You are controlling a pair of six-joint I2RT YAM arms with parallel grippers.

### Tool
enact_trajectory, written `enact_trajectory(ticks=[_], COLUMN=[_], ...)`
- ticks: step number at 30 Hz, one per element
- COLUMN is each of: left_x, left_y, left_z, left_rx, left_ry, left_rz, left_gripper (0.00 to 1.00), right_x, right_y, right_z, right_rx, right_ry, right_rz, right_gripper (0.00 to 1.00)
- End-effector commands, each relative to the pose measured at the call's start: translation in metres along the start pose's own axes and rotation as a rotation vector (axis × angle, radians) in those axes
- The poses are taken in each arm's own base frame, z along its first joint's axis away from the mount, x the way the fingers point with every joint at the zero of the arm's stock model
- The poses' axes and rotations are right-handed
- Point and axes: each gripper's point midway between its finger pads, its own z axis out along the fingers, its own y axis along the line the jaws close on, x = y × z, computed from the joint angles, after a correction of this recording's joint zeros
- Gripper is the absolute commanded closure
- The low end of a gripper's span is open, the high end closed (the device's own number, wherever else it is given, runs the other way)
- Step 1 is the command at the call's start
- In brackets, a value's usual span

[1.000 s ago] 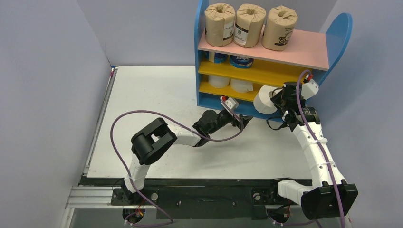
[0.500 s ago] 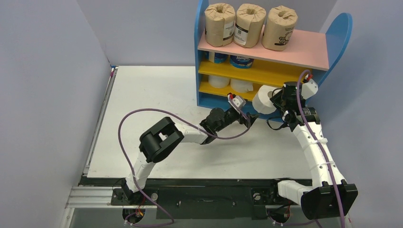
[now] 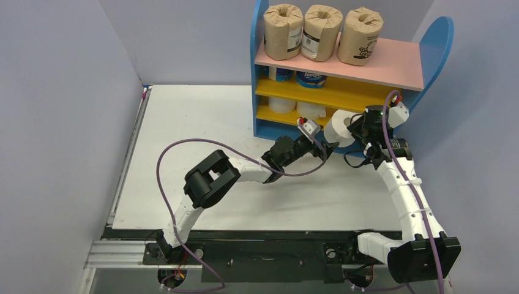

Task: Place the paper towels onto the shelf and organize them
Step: Place the paper towel on the shelf.

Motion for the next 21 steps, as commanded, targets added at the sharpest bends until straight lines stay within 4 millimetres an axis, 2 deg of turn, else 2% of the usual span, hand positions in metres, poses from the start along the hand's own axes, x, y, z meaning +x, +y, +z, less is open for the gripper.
enact_trajectory(ticks=[1, 12, 18, 21], left_x=[-0.015, -0.013, -0.015, -0.017], left_y=[-0.014, -0.019, -0.019, -0.017], left_z=[0.013, 0.025, 0.030, 0.030], left_rx=[0.039, 0.057, 0.056, 0.046], left_ry=[-0.045, -0.053, -0.063, -0.071], left_rz=[-0.024, -0.033, -0.034, -0.034], left_gripper=[0.12, 0.21, 0.24, 0.24], right_x=[-0.043, -0.041, -0.043, -0.042], right_y=[0.037, 0.041, 0.045, 0.047], right_z=[-0.016, -0.017, -0.021, -0.021], right_rx=[-0.139, -0.160, -0.180, -0.189], right_ry=[-0.125, -0.108, -0.105, -0.098], right_rz=[0.099, 0.094, 0.086, 0.084], right_gripper=[0.71, 0.66, 0.59, 0.50])
